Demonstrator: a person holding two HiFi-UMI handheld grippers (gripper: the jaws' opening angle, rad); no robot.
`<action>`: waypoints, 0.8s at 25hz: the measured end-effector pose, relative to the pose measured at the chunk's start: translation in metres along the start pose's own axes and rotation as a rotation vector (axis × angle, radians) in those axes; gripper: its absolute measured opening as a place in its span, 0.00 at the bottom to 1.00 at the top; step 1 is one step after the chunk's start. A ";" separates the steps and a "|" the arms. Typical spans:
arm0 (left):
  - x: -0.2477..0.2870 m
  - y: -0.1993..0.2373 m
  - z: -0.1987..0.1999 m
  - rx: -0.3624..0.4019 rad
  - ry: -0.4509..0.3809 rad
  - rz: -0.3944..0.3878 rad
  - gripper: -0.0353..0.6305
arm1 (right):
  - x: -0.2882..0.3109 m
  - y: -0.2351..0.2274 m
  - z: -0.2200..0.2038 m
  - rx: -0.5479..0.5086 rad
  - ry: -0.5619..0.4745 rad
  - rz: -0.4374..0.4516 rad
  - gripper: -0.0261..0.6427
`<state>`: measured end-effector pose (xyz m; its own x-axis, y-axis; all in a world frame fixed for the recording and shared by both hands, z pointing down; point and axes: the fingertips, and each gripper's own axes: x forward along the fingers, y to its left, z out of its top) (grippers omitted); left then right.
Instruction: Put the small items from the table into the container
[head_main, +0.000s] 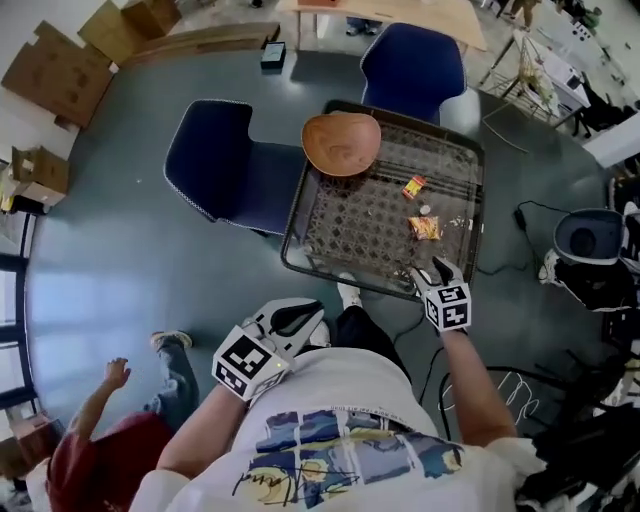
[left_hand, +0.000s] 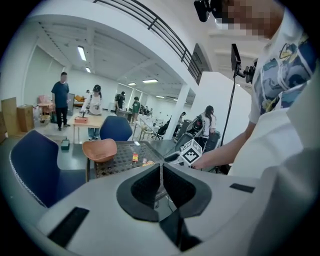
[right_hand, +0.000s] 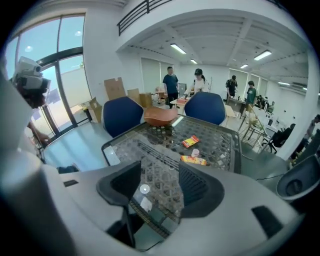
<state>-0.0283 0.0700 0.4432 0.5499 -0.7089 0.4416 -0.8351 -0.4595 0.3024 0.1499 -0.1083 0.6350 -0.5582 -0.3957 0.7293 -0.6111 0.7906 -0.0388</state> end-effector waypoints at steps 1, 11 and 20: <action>0.007 0.006 0.003 -0.001 0.012 0.003 0.07 | 0.011 -0.014 -0.004 0.017 0.014 -0.016 0.37; 0.057 0.044 0.031 0.001 0.107 0.007 0.07 | 0.112 -0.107 -0.037 0.155 0.146 -0.091 0.44; 0.064 0.065 0.044 -0.035 0.130 0.049 0.07 | 0.139 -0.120 -0.041 0.204 0.184 -0.066 0.43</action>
<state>-0.0477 -0.0291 0.4541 0.5075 -0.6537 0.5613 -0.8612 -0.4054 0.3065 0.1684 -0.2390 0.7691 -0.4135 -0.3365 0.8460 -0.7532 0.6484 -0.1102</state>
